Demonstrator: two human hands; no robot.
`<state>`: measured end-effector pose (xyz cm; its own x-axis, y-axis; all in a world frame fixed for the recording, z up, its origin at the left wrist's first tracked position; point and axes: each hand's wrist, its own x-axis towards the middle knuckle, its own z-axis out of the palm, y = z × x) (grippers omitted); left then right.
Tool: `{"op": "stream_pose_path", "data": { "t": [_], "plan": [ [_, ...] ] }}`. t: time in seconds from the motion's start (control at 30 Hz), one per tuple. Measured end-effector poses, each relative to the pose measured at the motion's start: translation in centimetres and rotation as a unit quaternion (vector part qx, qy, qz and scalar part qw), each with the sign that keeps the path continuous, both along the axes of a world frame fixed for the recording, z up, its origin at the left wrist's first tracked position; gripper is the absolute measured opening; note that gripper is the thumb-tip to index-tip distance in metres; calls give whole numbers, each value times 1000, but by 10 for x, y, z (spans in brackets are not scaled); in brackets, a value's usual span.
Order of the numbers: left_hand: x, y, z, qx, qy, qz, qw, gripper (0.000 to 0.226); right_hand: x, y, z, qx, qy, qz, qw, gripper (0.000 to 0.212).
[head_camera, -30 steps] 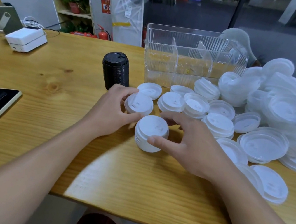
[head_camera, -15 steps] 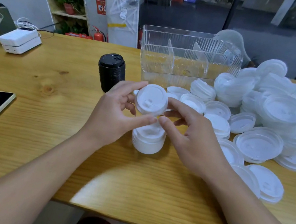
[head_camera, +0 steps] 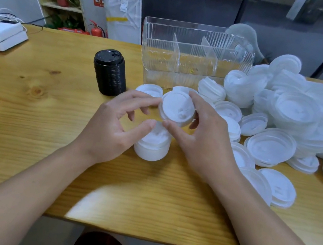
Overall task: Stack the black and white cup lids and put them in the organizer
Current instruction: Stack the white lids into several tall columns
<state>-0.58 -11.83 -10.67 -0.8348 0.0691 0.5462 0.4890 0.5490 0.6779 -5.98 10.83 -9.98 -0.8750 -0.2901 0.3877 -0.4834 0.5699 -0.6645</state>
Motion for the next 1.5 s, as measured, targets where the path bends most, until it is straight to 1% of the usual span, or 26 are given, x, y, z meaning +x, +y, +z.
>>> {"op": "stream_pose_path", "data": {
  "t": [0.03, 0.07, 0.13, 0.17, 0.2, 0.27, 0.33, 0.43, 0.47, 0.6, 0.73, 0.83, 0.93, 1.0, 1.03, 1.1, 1.13, 1.17, 1.23, 1.33, 1.5],
  "plan": [
    [1, -2, 1, -4, -14, -6, 1000, 56, 1, 2, 1, -13, -16, 3, 1000, 88],
    [2, -5, 2, -5, -42, -16, 999, 70, 2, 3, 2, -31, -36, 13, 999, 86],
    [5, -8, 3, -13, -122, -36, 992, 104, 3, 5, 5, -65, -79, 49, 993, 73],
    [7, -8, 3, -25, -156, -41, 987, 116, 4, 5, 6, -72, -95, 70, 990, 65],
    [7, -7, 1, -33, -179, -44, 982, 123, 4, 7, 6, -67, -103, 89, 988, 58],
    [7, -7, -1, -21, -201, -42, 979, 124, 5, 7, 7, -25, -115, 126, 985, 53],
    [6, -6, -1, -5, -204, -34, 978, 122, 7, 7, 8, 12, -129, 159, 979, 53],
    [6, -6, 0, 6, -200, -29, 979, 124, 9, 7, 10, 27, -127, 182, 975, 46],
    [6, -5, 0, 9, -202, -29, 979, 126, 9, 7, 9, 33, -122, 182, 975, 47],
    [5, -5, 0, 11, -198, -36, 980, 129, 8, 6, 2, 66, -111, 179, 975, 66],
    [7, -5, 1, -12, -201, -37, 979, 132, 9, 6, 2, 62, -116, 187, 973, 67],
    [6, -6, 0, -22, -197, -38, 979, 130, 10, 5, 2, 68, -114, 181, 975, 68],
    [7, -7, -3, -36, -189, -47, 980, 123, 11, 5, 4, 64, -123, 191, 972, 69],
    [7, -8, -3, -36, -187, -52, 980, 111, 10, 6, 8, 39, -132, 195, 971, 65],
    [7, -7, -3, -37, -184, -55, 981, 102, 7, 7, 10, 13, -129, 180, 975, 59],
    [6, -6, -1, -51, -175, -57, 982, 82, -1, 8, 14, -33, -99, 113, 988, 45],
    [6, -5, 1, -60, -175, -55, 981, 74, -7, 7, 16, -35, -77, 71, 994, 40],
    [5, -5, 1, -65, -175, -51, 981, 68, -13, 5, 18, -19, -56, 35, 998, 39],
    [4, -6, 0, -60, -175, -41, 982, 62, -25, -3, 20, 51, -22, -5, 998, 46],
    [3, -9, -1, -41, -173, -28, 984, 57, -40, -18, 20, 143, 9, -16, 990, 60],
    [1, -12, -3, -38, -174, -12, 984, 59, -60, -31, 20, 220, 54, -52, 973, 67]
  ]
}}
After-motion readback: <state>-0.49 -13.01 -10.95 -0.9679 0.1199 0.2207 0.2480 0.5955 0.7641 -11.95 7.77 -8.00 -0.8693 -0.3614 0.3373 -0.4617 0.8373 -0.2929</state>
